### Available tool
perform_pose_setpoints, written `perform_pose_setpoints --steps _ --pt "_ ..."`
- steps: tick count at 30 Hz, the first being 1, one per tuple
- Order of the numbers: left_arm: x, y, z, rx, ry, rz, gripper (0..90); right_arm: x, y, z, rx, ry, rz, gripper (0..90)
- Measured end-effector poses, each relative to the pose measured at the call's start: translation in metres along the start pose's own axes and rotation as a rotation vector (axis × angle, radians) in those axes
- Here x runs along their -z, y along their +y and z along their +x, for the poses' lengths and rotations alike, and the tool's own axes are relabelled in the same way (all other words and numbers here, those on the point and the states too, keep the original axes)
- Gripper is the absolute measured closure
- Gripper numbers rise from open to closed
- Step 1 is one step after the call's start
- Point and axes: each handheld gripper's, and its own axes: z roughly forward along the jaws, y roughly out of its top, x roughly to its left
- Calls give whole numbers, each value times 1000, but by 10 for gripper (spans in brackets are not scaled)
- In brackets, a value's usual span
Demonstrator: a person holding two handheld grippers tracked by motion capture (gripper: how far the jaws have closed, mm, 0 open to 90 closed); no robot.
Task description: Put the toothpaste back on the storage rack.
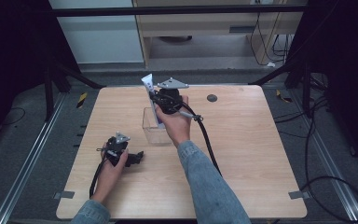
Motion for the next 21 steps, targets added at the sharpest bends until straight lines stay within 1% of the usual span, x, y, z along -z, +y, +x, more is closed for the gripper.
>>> perform_pose_setpoints --steps 3,7,12,21 --pt "0 0 0 0 0 0 0 -2 -3 2 3 3 6 801" --pt "0 0 0 0 0 0 0 -4 -7 2 6 3 12 800" --pt "0 0 0 2 0 0 0 -7 -13 0 -6 0 20 800" --pt "0 0 0 2 0 1 0 -10 -19 0 -1 1 36 799"
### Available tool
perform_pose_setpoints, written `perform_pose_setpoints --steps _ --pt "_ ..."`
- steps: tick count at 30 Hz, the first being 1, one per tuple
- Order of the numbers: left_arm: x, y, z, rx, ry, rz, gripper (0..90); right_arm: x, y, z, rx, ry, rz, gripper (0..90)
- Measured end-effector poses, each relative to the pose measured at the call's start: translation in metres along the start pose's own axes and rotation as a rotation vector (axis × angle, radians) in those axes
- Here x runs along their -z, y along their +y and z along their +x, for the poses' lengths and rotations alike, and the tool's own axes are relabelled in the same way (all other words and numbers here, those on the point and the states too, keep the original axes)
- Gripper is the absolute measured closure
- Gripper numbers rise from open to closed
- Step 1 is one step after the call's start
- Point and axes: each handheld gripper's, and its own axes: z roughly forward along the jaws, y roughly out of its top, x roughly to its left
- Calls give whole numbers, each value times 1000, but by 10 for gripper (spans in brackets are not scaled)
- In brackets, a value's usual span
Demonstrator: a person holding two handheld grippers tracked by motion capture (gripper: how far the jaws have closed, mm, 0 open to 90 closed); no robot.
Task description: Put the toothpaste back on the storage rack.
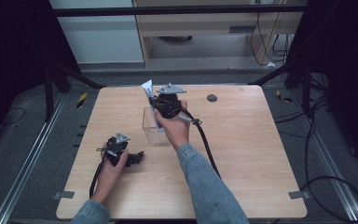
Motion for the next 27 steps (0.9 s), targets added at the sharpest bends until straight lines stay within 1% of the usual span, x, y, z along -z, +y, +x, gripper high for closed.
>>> perform_pose_setpoints --steps 10,20,27 --pt "0 0 0 1 0 -1 0 -4 -4 -1 1 -5 14 799" --pt "0 0 0 -2 -1 2 0 -3 -8 -5 -10 -16 33 799" --pt "0 0 0 -2 -1 2 0 -3 -9 -5 -5 -19 39 798"
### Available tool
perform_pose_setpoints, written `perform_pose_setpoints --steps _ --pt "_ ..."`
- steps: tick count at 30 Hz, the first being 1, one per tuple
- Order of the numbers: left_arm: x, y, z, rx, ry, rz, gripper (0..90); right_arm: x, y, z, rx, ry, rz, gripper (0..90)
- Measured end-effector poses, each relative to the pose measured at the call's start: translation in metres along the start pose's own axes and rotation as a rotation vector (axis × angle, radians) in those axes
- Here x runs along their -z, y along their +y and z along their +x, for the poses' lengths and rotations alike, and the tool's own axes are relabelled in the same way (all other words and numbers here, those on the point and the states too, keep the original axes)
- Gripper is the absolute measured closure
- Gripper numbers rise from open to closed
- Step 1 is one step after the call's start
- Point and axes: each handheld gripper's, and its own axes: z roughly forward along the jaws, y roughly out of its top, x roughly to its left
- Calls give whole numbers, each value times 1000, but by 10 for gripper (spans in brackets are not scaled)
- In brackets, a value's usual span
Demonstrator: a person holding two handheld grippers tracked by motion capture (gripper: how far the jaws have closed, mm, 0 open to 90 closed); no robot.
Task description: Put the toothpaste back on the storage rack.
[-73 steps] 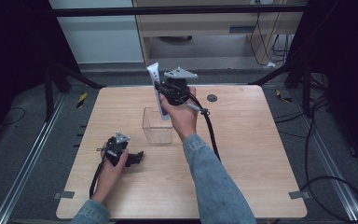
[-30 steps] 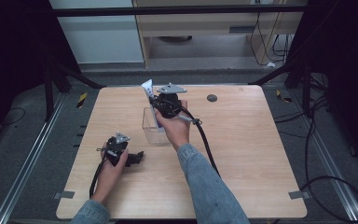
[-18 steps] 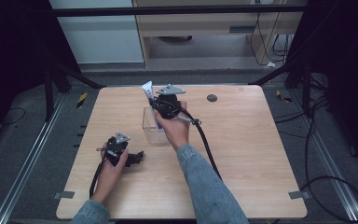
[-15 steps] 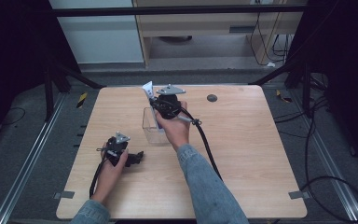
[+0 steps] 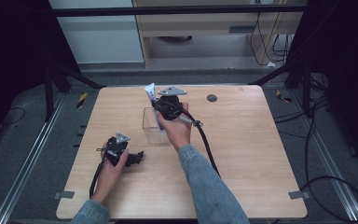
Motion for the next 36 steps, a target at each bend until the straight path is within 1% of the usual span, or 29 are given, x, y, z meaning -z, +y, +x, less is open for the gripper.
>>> perform_pose_setpoints --steps 9,15,23,36 --pt "0 0 0 -1 0 1 0 -2 -7 3 -1 3 12 798" --pt "0 0 0 -1 0 1 0 -3 -9 6 13 7 21 799" --pt "0 0 0 0 0 0 0 -3 -13 9 16 14 37 803" --pt "0 0 0 0 0 0 0 -4 -18 12 33 10 46 805"
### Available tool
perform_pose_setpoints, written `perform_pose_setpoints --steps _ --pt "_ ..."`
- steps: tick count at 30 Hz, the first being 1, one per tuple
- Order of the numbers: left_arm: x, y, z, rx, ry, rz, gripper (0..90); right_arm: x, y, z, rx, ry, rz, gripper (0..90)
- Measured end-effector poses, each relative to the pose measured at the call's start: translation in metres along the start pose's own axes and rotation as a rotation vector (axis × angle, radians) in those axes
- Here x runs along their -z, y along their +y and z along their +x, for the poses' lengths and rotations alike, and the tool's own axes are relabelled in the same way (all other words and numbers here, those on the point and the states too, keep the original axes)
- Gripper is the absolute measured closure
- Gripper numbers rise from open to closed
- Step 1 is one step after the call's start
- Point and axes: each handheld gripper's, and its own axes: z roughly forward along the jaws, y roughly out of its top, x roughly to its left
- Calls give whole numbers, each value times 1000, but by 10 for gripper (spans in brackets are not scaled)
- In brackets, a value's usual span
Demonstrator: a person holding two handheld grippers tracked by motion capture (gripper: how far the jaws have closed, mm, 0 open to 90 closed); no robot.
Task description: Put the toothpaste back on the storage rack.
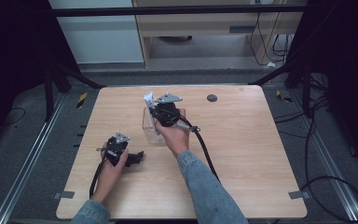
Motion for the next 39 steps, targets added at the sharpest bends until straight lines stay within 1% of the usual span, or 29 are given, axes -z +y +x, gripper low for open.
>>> perform_pose_setpoints --steps 6,25,39 --pt "0 0 0 -1 0 0 0 -3 -1 -1 6 -8 6 804" --pt "0 0 0 -1 0 0 0 -13 -4 1 -4 -29 26 803" --pt "0 0 0 -1 -1 0 0 -16 -4 1 -11 -38 20 800"
